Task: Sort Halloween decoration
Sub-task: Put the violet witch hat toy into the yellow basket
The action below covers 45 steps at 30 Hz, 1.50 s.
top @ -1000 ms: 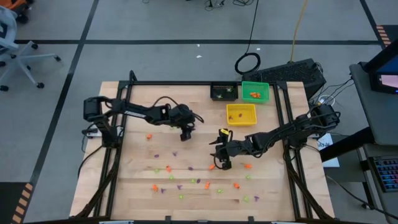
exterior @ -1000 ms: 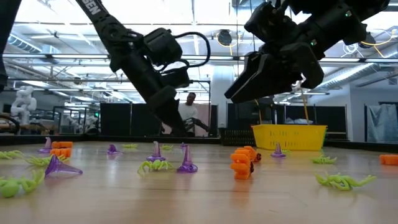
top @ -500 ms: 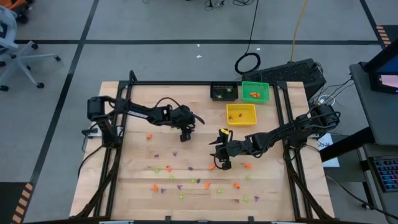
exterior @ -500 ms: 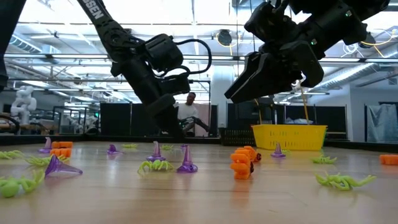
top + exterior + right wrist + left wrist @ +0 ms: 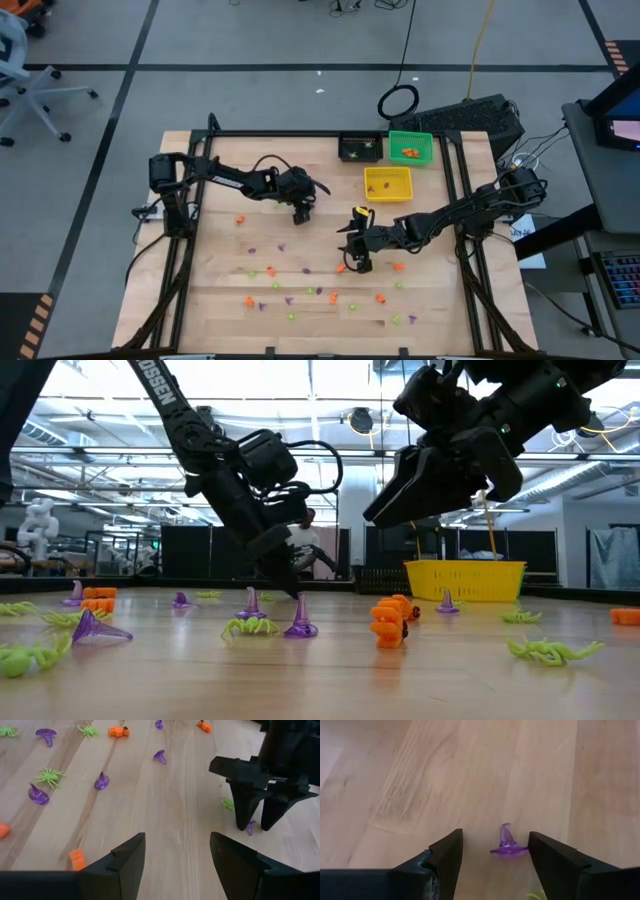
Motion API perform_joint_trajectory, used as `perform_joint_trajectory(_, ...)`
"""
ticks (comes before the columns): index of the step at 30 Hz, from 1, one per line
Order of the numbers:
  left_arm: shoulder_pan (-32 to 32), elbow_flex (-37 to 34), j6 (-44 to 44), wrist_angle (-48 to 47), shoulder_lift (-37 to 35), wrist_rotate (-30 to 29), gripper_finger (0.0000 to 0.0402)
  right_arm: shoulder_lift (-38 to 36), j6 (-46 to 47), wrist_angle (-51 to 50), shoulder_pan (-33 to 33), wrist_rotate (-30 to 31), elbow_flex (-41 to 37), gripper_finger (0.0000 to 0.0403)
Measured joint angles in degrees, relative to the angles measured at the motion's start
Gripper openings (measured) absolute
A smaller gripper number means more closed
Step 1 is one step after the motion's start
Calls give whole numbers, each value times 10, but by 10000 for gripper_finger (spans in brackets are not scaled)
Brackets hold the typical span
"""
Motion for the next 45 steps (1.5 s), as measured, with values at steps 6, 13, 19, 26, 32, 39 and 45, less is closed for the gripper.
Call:
perform_joint_trajectory(6,-2,0,-19,-8,-2,3,230,0,0,-2,0,0,0,208)
perform_joint_trajectory(13,-4,0,-34,-13,-3,5,196,0,0,-2,0,0,0,208)
perform_joint_trajectory(19,-17,-1,-34,-24,-3,6,156,0,0,-2,0,0,0,208)
perform_joint_trajectory(26,-21,-1,-50,-26,-3,4,136,0,1,-2,0,0,0,208)
perform_joint_trajectory(32,-25,-1,-50,-27,-3,-12,109,0,1,-2,0,0,0,208)
perform_joint_trajectory(39,-25,-1,-49,-26,-3,-13,73,0,1,-2,0,0,0,208)
perform_joint_trajectory(45,-25,-1,-48,-26,-3,-14,57,0,1,-2,0,0,0,208)
